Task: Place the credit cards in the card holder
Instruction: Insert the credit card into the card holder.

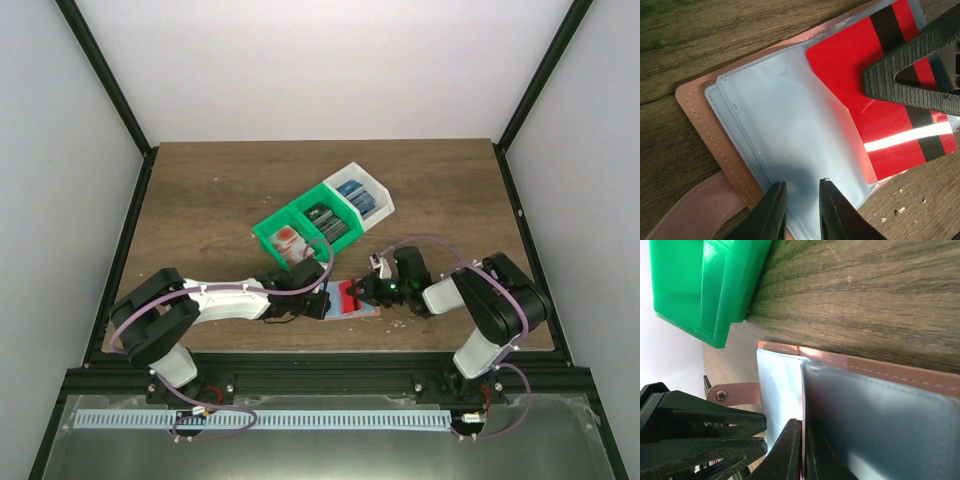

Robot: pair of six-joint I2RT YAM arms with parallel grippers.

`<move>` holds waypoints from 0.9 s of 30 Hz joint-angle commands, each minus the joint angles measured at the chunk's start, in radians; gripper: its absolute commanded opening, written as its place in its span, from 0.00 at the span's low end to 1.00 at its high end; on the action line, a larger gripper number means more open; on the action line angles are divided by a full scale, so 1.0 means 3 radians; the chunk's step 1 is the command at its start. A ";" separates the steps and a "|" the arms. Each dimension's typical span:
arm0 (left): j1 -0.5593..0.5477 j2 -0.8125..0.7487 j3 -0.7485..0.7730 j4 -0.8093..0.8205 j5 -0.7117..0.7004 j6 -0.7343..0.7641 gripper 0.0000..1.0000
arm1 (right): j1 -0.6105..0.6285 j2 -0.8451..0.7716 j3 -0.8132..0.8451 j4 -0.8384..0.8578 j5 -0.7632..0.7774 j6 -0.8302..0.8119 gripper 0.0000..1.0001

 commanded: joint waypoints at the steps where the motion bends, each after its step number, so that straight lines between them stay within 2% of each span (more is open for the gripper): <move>1: -0.0018 0.0094 -0.0053 -0.0075 -0.0071 -0.0024 0.22 | 0.0065 0.0094 -0.0066 0.0161 -0.0133 0.0077 0.02; 10: -0.0018 0.0087 -0.0078 -0.0065 -0.0084 -0.0065 0.21 | 0.0146 0.0238 -0.0046 0.0324 -0.0222 0.0120 0.03; 27: -0.0018 -0.0008 -0.0093 -0.0098 -0.0123 -0.0119 0.21 | 0.0324 0.0201 -0.0043 0.0479 0.0057 0.0359 0.08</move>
